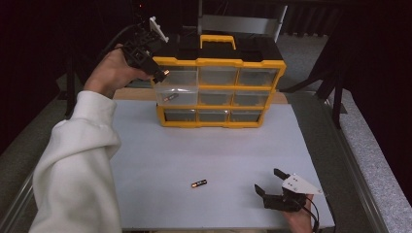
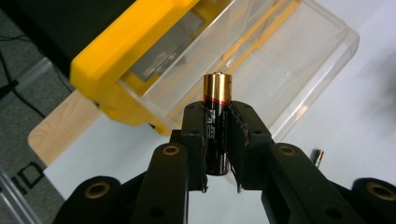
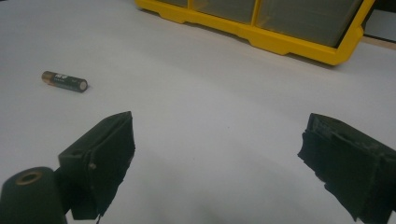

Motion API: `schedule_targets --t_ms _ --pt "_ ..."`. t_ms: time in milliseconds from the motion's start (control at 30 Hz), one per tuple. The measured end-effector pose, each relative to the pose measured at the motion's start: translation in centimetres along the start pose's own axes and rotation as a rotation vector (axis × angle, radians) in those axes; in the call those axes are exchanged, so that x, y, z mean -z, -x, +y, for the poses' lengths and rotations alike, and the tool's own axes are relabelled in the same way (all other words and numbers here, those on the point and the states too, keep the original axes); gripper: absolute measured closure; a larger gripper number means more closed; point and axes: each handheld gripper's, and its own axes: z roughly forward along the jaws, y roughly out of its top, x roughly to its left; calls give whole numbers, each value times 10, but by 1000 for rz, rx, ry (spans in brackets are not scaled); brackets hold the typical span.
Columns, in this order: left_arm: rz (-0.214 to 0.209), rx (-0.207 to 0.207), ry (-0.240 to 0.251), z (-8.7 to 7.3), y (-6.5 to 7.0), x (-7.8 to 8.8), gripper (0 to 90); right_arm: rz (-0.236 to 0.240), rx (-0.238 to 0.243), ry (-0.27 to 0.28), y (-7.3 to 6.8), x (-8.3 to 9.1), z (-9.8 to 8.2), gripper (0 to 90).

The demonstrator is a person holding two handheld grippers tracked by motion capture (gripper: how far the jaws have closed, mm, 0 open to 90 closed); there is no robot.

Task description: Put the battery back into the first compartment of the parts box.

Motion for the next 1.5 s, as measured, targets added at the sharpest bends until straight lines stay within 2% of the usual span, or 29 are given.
schedule_targets --t_ms 33,67,100,133,200,300,467,567,767,967,1067,1200,1333,1467,1500 --pt "14 16 26 1 -1 1 618 0 0 0 0 0 0 93" --pt "14 16 26 1 -1 1 498 0 0 0 0 0 0 93" --pt "19 59 62 2 -3 3 498 -1 -1 0 0 0 0 93" --pt "31 74 72 1 -4 5 283 -1 -4 1 0 1 0 93" --pt "55 95 69 -1 -7 7 163 0 -3 2 0 1 0 93" --pt "81 121 59 -7 -13 8 106 0 -3 0 0 1 0 93" --pt "119 158 35 -21 -23 7 94 -1 0 1 0 0 0 93" --pt "134 177 41 -30 -31 10 99 0 0 1 0 0 0 93" --pt "163 249 39 -56 -51 8 107 -1 -1 1 0 0 0 93" --pt "187 322 13 -86 -71 -6 113 -2 -2 1 0 0 0 93" --pt "187 344 -1 -100 -78 -15 118 0 -3 -1 -1 0 0 93" --pt "189 352 -32 -115 -81 -30 118 -1 -2 -2 -1 -1 0 93" --pt "181 337 -59 -128 -80 -47 120 0 -3 0 -1 0 0 92" --pt "167 338 -73 -140 -77 -66 119 0 -1 0 -1 0 0 93" --pt "167 325 -82 -143 -75 -71 119 0 0 1 -1 0 0 93"
